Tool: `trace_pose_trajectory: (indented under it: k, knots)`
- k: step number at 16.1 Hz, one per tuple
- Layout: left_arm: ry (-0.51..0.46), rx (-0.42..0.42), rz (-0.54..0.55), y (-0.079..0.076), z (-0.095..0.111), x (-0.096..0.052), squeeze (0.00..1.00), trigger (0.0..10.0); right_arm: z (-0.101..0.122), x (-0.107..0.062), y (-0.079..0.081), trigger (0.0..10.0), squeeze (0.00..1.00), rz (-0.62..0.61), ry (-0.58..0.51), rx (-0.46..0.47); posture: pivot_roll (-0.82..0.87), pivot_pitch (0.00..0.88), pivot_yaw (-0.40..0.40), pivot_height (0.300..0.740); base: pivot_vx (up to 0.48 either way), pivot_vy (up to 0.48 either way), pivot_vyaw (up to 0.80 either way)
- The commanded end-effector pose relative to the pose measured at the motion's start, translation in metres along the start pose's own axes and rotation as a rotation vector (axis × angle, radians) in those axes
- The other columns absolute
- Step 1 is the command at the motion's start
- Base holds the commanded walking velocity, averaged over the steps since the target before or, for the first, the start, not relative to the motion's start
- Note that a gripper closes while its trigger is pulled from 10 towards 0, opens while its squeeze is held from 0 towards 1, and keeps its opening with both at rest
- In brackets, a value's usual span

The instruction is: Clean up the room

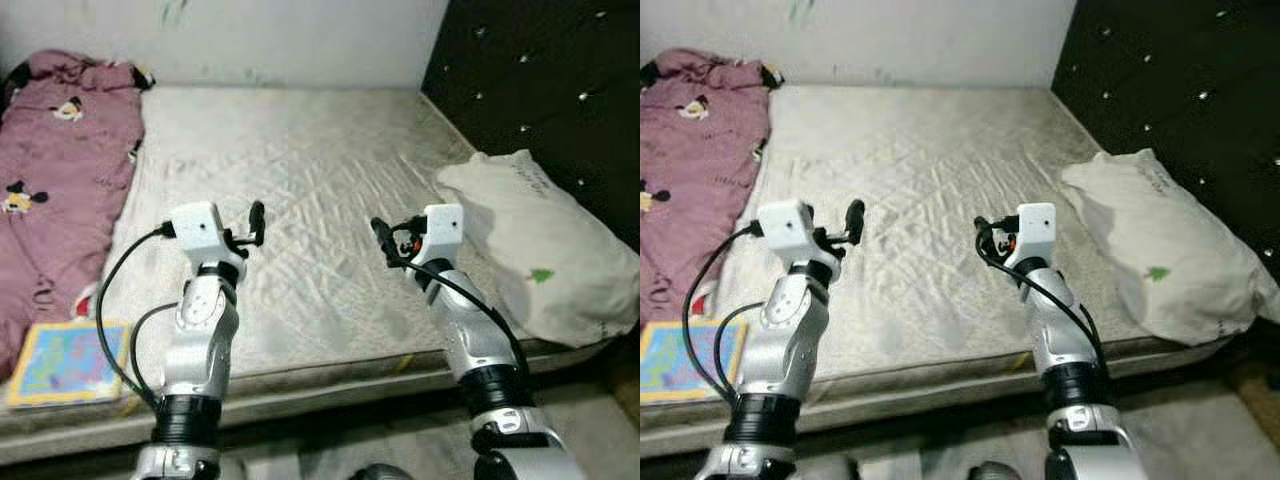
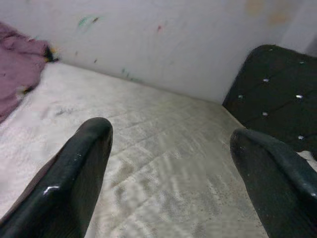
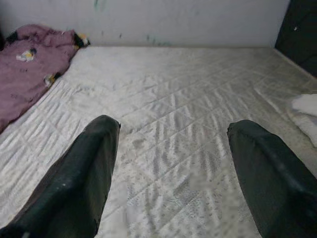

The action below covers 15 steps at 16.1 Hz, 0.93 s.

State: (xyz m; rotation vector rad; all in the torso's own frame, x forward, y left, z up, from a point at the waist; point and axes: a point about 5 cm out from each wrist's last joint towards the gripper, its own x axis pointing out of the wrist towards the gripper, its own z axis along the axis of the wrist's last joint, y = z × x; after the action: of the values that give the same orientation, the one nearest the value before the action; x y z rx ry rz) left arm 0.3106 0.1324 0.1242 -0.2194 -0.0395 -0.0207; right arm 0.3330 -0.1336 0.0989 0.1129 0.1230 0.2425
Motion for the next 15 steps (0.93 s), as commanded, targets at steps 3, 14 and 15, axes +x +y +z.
trace_pose_trajectory:
  k: [3,14,15]
  knots:
    - [-0.002,0.004,0.017,0.0047,0.0016,0.0008,0.0,10.0,0.0074,0.0049,0.0063,10.0,0.0,0.018,-0.016,0.0,0.03,0.0,-0.095,0.74,0.0,0.48,0.0]
    - [-0.001,-0.005,0.027,0.0051,0.0008,0.0011,0.0,10.0,0.0065,0.0058,0.0062,10.0,0.0,0.028,-0.003,-0.007,0.03,0.0,-0.098,0.74,0.0,0.48,0.0]
    - [0.0,-0.005,0.028,0.0051,0.0007,0.001,0.0,10.0,0.006,0.0059,0.0064,10.0,0.0,0.03,0.0,-0.008,0.03,0.0,-0.098,0.74,0.0,0.48,0.0]
